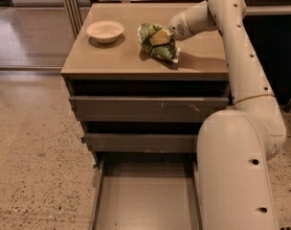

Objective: Pick green jalapeno chip bag from bottom drawer and place on counter

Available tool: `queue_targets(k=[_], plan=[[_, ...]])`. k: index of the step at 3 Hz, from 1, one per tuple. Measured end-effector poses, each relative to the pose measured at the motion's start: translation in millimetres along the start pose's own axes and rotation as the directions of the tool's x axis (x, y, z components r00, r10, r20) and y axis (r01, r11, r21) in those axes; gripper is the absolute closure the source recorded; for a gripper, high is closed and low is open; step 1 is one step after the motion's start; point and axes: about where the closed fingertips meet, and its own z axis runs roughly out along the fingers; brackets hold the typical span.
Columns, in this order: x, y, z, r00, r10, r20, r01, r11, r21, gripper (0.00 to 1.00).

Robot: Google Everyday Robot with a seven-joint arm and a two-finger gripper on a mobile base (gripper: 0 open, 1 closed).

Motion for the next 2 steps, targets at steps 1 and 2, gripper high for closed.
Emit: queue_targets(k=[1,2], plan=[[0.0,0.0,0.0,1.0,0.0,0.0,0.0,1.0,0.0,0.35],[0.0,0.0,0.1,1.0,0.0,0.0,0.0,1.0,0.0,0.12]])
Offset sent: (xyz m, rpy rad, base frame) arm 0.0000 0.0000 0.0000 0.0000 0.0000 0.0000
